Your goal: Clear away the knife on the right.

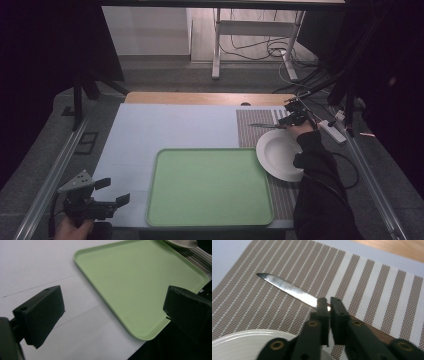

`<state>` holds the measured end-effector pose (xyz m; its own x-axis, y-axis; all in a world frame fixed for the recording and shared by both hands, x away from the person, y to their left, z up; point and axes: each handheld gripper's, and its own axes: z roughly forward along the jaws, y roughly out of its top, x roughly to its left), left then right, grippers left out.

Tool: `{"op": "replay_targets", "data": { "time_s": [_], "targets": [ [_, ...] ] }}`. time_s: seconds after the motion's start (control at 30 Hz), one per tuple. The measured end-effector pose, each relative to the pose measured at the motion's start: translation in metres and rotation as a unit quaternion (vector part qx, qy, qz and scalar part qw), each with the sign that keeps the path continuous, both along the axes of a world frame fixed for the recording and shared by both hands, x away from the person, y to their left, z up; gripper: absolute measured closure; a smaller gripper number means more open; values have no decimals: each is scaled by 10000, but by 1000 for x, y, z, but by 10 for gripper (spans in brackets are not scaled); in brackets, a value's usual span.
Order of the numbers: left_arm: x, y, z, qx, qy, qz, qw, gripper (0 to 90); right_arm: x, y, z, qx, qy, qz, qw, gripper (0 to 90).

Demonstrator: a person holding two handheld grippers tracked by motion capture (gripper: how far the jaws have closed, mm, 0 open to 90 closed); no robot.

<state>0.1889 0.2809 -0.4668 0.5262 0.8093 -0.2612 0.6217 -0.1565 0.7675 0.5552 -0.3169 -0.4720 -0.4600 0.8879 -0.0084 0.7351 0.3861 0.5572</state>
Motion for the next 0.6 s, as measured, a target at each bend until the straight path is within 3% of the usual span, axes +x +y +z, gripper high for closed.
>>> {"op": "replay_targets", "data": {
  "time_s": [0.1, 0.37, 0.6],
  "targets": [
    [0, 0, 0, 3, 1, 2, 10000, 35, 6, -4, -4, -80, 96, -102, 9999, 900],
    [0, 0, 0, 6, 3, 12, 10000, 36, 19, -11, -13, -272, -163, -291, 9991, 900],
    [0, 0, 0, -11, -1, 6, 10000, 36, 24, -19, -23, -581, -27, -399, 9975, 900]
  ]
}}
